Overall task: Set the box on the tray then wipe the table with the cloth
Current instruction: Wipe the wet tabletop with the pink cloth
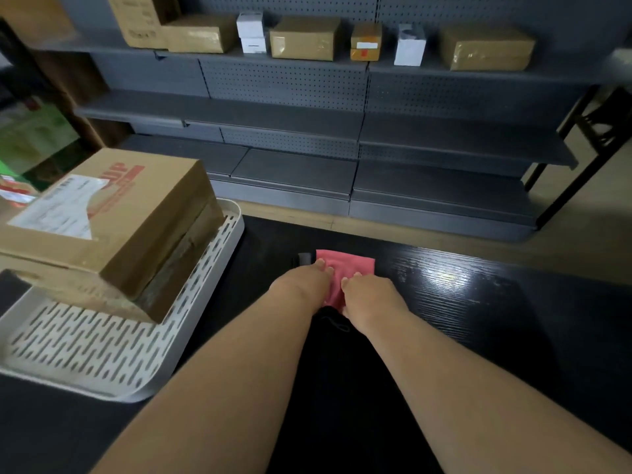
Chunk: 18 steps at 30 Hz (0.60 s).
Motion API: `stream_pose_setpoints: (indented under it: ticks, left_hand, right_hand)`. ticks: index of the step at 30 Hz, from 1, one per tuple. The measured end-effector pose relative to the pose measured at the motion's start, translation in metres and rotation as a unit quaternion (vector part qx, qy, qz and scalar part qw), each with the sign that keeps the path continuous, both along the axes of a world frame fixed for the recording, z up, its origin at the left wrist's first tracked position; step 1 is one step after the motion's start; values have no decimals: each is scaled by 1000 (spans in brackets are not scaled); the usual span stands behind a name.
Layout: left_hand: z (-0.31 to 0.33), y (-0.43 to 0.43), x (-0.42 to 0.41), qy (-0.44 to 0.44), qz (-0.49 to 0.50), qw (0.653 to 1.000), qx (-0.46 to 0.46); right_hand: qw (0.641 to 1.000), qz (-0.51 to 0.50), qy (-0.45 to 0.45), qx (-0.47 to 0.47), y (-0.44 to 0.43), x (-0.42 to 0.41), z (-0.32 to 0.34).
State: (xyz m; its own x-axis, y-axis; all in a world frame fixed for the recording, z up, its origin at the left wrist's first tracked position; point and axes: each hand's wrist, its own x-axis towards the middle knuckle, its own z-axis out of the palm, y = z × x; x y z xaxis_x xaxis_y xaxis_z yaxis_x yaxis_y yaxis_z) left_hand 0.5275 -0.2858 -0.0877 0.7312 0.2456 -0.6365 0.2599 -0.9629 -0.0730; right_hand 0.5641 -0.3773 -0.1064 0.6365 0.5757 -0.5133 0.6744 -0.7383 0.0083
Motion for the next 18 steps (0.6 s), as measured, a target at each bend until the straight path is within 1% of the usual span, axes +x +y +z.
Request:
stream_pose_setpoints:
  ticks: [1, 3, 6, 10, 15, 18]
  left_hand:
    - [1, 5, 6, 0, -5, 1000, 1]
    - [4, 14, 18, 4, -27, 1000, 5]
    - [9, 27, 32, 11, -62, 998, 11]
    - [13, 40, 39, 6, -107, 994, 14]
    - [1, 48, 36, -38, -94, 995, -22]
    - [-8, 54, 24, -63, -96, 993, -34]
  right_hand:
    - [999, -27, 5, 18, 5, 6, -1]
    - [998, -39, -13, 39, 13, 18, -7]
    - [996, -53, -54, 39, 23, 28, -11]
    - [995, -79, -60, 31, 38, 35, -8]
    - [995, -67, -71, 20, 35, 23, 7]
    - [995, -75, -62, 19, 33, 9, 15]
